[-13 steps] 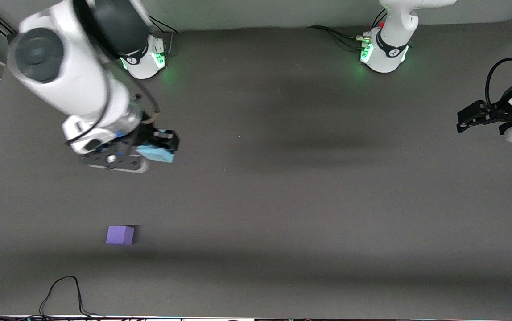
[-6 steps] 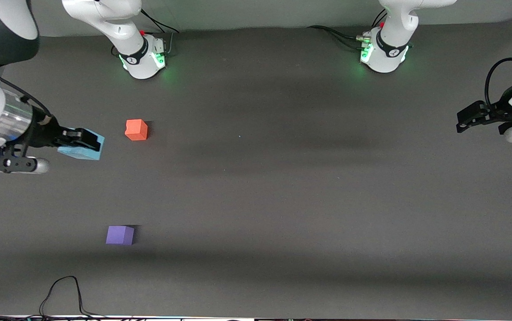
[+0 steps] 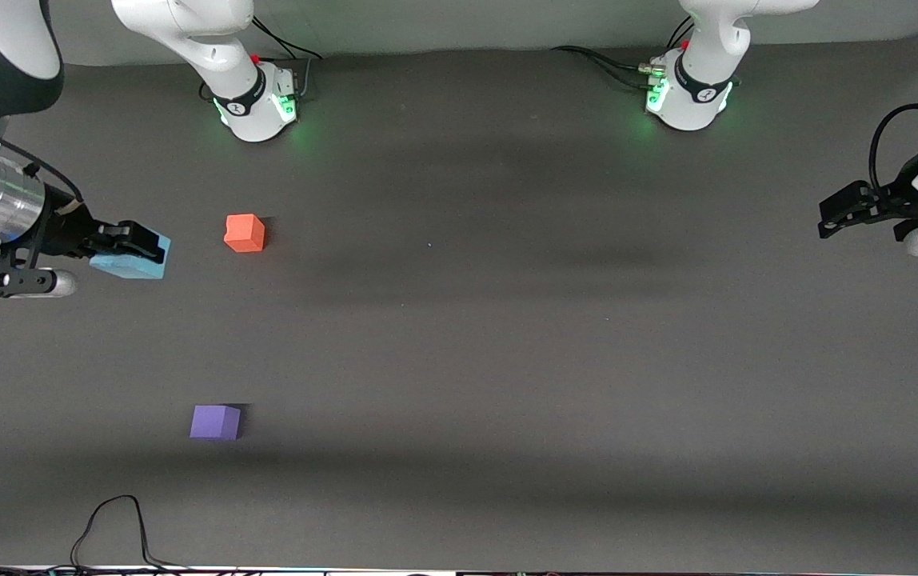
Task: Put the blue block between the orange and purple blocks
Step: 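Lower the blue block between the orange and purple blocks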
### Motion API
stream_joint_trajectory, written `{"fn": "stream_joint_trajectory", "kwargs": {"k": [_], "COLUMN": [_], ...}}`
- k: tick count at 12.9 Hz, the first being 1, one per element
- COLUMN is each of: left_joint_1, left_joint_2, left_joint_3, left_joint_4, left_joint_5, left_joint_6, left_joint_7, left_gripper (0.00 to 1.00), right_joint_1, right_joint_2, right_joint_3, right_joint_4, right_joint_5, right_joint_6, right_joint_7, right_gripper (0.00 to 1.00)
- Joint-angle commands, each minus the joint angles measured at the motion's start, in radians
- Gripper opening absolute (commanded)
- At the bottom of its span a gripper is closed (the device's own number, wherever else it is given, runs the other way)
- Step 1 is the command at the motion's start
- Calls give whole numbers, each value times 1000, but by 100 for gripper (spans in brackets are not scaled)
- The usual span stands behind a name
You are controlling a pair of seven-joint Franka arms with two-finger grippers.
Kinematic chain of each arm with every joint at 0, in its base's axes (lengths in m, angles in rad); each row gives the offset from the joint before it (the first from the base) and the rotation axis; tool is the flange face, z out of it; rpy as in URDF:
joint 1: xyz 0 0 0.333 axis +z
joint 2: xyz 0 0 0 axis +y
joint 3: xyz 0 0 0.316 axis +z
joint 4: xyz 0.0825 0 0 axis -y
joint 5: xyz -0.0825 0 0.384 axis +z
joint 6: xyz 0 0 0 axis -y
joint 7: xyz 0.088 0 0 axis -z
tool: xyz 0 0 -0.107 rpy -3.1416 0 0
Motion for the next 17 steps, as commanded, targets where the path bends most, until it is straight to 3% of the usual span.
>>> {"fn": "stream_joint_trajectory", "kwargs": {"k": [1, 3, 6, 7, 10, 15, 17], "left_joint_1": [-15, -15, -15, -15, -15, -15, -15], "left_joint_2": [6, 6, 6, 6, 6, 6, 6], "left_joint_3": [9, 8, 8, 8, 8, 8, 8], "left_joint_4": [16, 16, 16, 16, 16, 14, 12], "left_joint_5": [1, 1, 1, 1, 1, 1, 1], "left_joint_6": [-7, -5, -7, -7, -7, -5, -5], "left_joint_7": [-18, -18, -18, -18, -18, -18, -18], "left_gripper": [100, 100, 100, 100, 100, 100, 100], "right_joint_1": [-2, 0, 20, 21, 20, 14, 13], "right_joint_2": [-16, 17, 61, 104, 240, 305, 337], "right_joint_3": [-16, -14, -13, -14, -14, -33, -68], "right_joint_4": [-168, -285, -551, -589, -592, -598, -598], "right_joint_5": [5, 14, 16, 16, 14, 14, 14], "right_joint_6": [161, 311, 681, 771, 927, 999, 1047], "right_joint_7": [-40, -39, -61, -101, -118, -183, -245], "right_gripper": [22, 22, 22, 22, 22, 22, 22]}}
